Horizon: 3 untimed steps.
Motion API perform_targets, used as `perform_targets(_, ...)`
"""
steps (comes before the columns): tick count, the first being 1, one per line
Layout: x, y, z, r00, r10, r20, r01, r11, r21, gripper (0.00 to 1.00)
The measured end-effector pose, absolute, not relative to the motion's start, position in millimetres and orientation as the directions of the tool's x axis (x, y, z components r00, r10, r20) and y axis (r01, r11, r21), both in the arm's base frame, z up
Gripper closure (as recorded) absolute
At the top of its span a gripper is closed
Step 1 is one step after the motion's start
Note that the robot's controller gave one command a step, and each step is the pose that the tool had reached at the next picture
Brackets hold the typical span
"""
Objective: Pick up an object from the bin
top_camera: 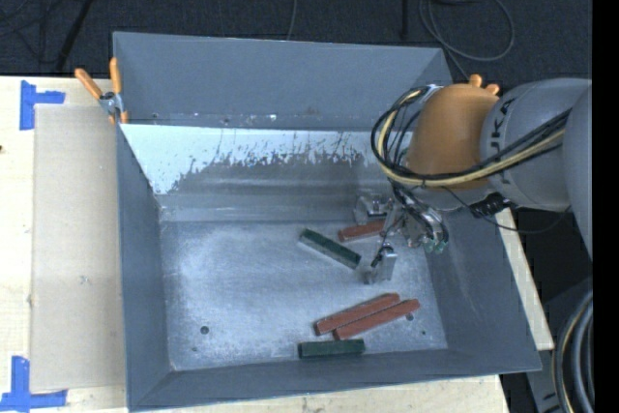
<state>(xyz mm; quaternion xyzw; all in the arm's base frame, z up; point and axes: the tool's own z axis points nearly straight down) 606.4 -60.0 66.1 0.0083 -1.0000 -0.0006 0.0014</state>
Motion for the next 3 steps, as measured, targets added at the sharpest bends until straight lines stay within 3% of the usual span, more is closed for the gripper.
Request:
perform_targets(1,607.4,-61,71,-1.0,-0.019,0.0,-0.019,1.0,-0.001,1.0)
perform_targets(2,586.4,-66,226,-0.998,-0.064,-0.008,-0.064,0.998,-0.002,1.0)
perform_targets(3,623.0,-68,228,-0.911,-0.413,-0.003,-0.413,0.911,-0.001,1.0)
